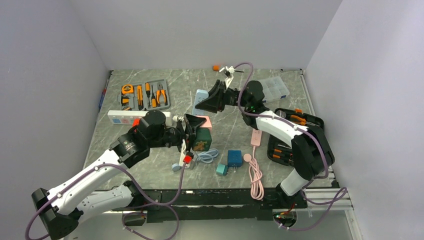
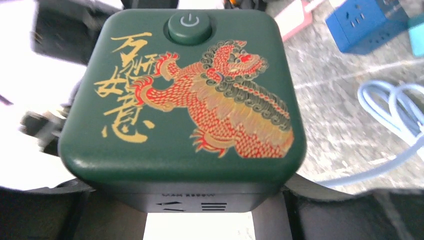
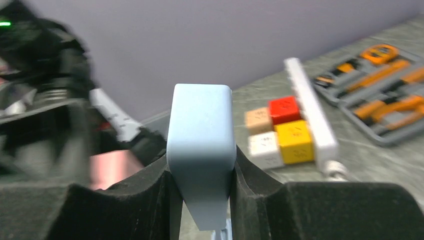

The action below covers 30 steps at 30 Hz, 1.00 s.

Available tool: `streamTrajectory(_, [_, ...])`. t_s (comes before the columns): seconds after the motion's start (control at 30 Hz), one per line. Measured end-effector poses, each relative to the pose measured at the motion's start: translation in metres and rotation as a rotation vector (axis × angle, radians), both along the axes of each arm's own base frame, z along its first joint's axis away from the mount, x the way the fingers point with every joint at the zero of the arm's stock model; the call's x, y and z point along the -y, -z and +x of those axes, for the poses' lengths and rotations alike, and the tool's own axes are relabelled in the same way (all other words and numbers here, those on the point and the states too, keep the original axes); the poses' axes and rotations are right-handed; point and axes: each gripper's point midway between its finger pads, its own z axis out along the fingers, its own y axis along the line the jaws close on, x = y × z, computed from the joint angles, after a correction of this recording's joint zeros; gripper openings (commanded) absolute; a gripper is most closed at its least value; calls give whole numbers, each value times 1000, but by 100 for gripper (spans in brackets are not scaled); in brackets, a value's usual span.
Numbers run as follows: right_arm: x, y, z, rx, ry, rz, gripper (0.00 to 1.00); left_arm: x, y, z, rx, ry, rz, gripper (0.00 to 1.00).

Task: Pull the plug off the socket
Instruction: Remove the plug from the socket.

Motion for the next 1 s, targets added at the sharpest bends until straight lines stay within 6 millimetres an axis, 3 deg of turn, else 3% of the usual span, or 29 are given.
streamTrajectory(0.1, [6,14,33,-15,107,-52,0,6,-15,-9,33,45,-47,0])
streamTrajectory(0.23, [16,59,80,-92,241,-159,0,10,-56,-21,87,87,-134,0])
streamTrajectory(0.37, [20,92,96,-164,277,-226,0,8,-85,-32,135,113,-189,0])
streamTrajectory(0.47, [25,108,108,-212,295,-266,0,6,-92,-43,147,136,-207,0])
streamTrajectory(0.6, [39,101,143,-230,374,-302,0,7,-90,-45,140,142,-201,0])
streamTrajectory(0.73, [67,64,189,-157,523,-297,0,6,-83,-43,125,130,-179,0])
streamTrajectory(0.87, [95,36,220,-102,658,-287,0,5,-79,-40,115,112,-168,0])
streamTrajectory(1.0, [116,55,232,-152,749,-331,0,3,-68,-38,37,77,-168,0])
